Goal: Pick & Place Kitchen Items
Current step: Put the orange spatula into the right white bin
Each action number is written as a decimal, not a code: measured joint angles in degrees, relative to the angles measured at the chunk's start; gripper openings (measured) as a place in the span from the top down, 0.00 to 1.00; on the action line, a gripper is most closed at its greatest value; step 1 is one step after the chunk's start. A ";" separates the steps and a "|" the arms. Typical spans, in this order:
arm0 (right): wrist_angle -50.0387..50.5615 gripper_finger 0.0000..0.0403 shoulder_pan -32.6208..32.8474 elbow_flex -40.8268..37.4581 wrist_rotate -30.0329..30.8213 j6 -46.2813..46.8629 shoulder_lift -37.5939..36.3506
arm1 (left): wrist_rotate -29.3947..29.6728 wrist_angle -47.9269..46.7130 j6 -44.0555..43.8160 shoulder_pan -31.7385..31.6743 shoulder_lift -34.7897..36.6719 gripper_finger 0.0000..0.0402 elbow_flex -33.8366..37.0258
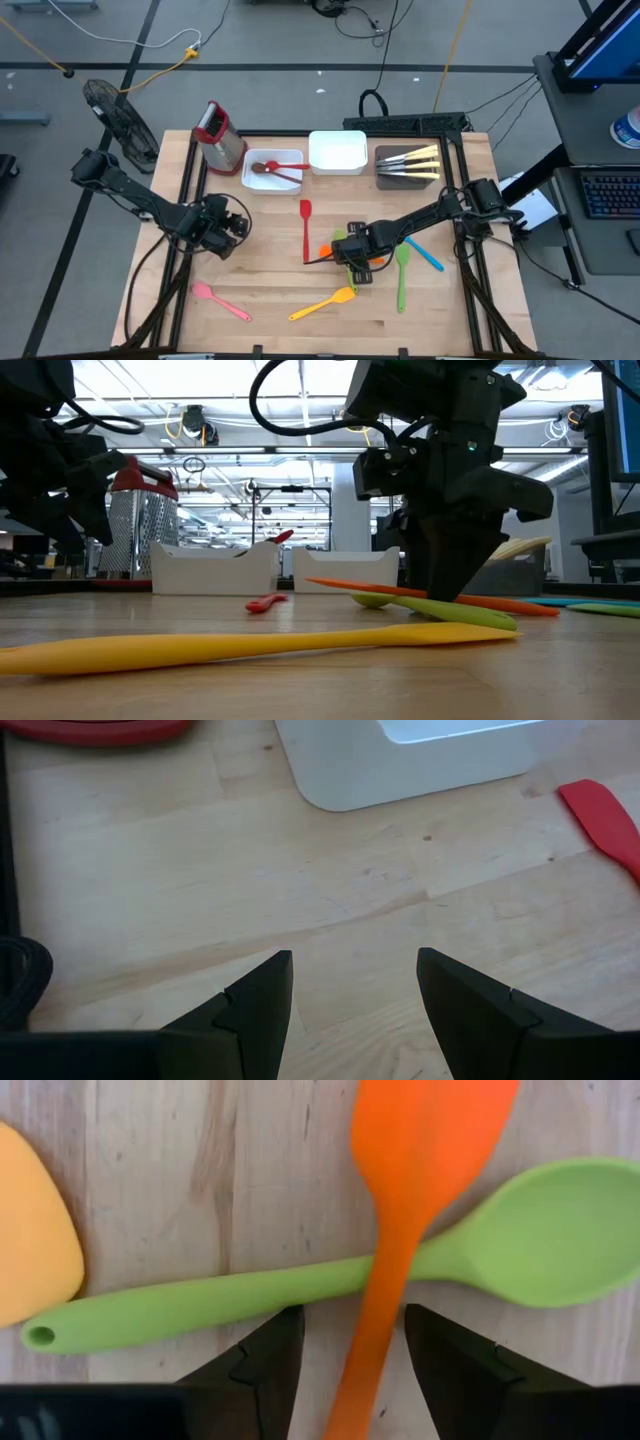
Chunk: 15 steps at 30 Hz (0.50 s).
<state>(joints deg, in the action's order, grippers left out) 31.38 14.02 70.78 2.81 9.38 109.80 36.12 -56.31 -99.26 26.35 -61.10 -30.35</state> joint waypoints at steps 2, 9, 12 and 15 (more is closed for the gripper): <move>0.13 0.60 0.00 -0.02 0.02 0.00 0.03 | 0.00 0.00 0.00 -0.01 0.00 0.46 0.00; 0.19 0.75 0.02 -0.07 0.13 0.35 0.09 | 0.00 0.00 0.02 -0.01 0.00 0.46 0.00; 0.17 0.82 0.02 -0.07 0.18 0.40 0.13 | 0.01 0.00 0.02 0.00 0.00 0.45 0.00; 0.15 0.90 0.02 -0.09 0.35 0.40 0.15 | 0.02 0.00 0.02 0.00 0.00 0.45 0.00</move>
<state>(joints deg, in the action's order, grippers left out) 31.53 14.04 70.70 3.15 9.78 109.95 36.14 -56.31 -99.24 26.35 -61.10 -30.35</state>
